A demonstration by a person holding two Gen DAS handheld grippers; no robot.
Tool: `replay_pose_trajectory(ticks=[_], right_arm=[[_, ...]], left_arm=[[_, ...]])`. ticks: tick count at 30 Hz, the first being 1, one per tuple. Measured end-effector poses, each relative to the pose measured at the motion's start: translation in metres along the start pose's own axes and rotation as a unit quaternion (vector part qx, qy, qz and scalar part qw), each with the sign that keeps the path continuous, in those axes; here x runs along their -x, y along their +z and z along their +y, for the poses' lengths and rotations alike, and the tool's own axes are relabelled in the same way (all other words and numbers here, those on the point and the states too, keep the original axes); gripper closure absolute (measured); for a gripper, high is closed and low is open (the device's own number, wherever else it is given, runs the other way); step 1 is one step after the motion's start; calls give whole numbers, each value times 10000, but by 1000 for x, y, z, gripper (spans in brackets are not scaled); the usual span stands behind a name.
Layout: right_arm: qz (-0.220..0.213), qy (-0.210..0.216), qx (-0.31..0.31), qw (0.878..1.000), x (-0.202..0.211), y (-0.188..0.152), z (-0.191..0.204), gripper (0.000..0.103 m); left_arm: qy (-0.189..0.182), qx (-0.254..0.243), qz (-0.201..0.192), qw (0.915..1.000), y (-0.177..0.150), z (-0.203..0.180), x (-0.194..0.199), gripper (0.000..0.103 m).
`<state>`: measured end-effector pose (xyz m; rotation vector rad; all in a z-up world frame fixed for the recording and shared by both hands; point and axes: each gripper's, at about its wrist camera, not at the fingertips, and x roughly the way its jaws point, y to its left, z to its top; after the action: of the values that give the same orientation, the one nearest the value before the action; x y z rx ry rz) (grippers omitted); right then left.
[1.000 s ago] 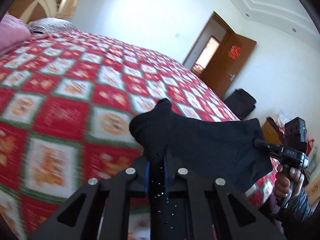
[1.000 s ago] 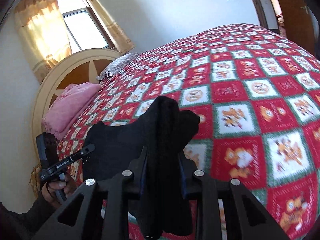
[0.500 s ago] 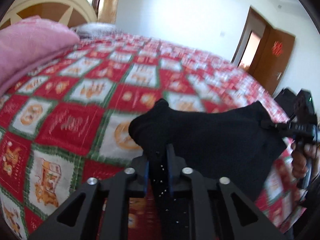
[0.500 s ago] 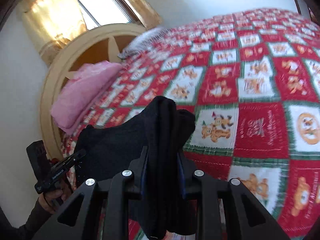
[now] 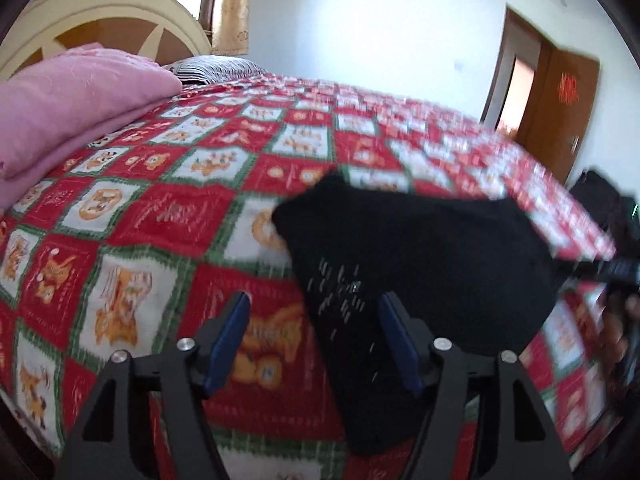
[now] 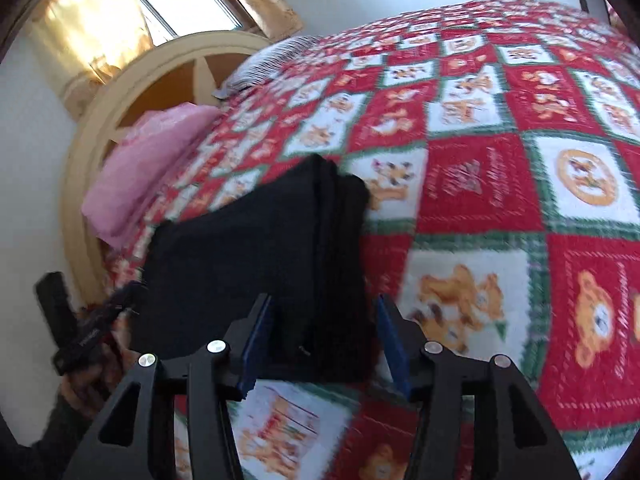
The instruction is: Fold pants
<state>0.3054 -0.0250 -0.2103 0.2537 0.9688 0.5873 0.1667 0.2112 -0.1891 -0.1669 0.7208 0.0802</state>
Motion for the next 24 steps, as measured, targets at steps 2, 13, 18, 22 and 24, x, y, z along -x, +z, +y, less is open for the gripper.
replay_pose_trajectory(ticks=[2,13,18,22,24], right_arm=[[-94,9,-111,9999,2,-4,-7,44],[-234,-302,-222,9990,14,-6,-13,41],[-309,-443,-308,9981,21,-7,-14,41],[-474,-709,-336,9958,37,-11,-10,41],[-513,-822,-315,9948,43,-13,-8,41]], left_arm=[[29,103,-38,9999,-6,2,0,32],[157,372,69,9992,-8,6,5,25],[178,377,91,9991,-7,5,15,25],[208,311,63,9993,-6,-1,24,25],[179,319,11,9993,-4,-4,32,25]])
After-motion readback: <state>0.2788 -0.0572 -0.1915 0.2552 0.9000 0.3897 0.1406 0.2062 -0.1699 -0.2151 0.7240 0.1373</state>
